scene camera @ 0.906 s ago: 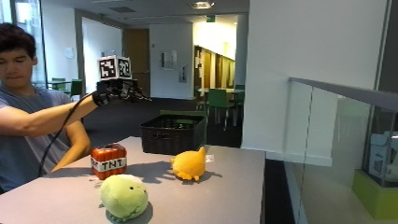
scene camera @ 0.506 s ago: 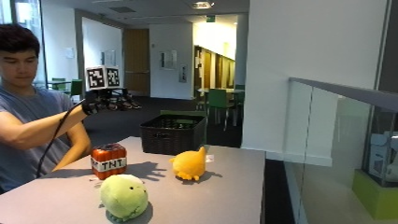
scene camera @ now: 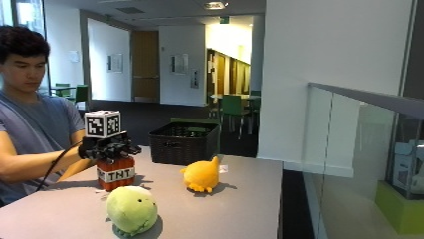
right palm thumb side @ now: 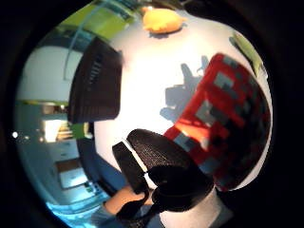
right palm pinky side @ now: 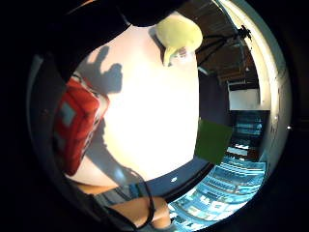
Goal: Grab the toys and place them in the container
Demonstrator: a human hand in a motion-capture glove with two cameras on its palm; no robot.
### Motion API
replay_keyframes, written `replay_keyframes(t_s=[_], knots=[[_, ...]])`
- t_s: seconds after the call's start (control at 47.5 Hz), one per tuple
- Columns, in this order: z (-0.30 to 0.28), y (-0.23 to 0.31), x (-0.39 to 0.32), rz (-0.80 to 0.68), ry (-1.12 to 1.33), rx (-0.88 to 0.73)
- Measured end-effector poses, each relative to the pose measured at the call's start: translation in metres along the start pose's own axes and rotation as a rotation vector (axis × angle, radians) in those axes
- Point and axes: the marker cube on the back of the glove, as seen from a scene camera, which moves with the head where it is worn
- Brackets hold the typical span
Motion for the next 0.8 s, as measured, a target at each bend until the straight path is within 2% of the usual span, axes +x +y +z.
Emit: replay_keyframes(t_s=[0.316,0.548,0.8], knots=[[0.036,0.007,0.005,-0.025,-0.055,-0.035],[0.073,0.018,-0.010,-0.030,0.051,-0.074],[0.074,0.014,-0.009,-0.015,0.044,-0.005]])
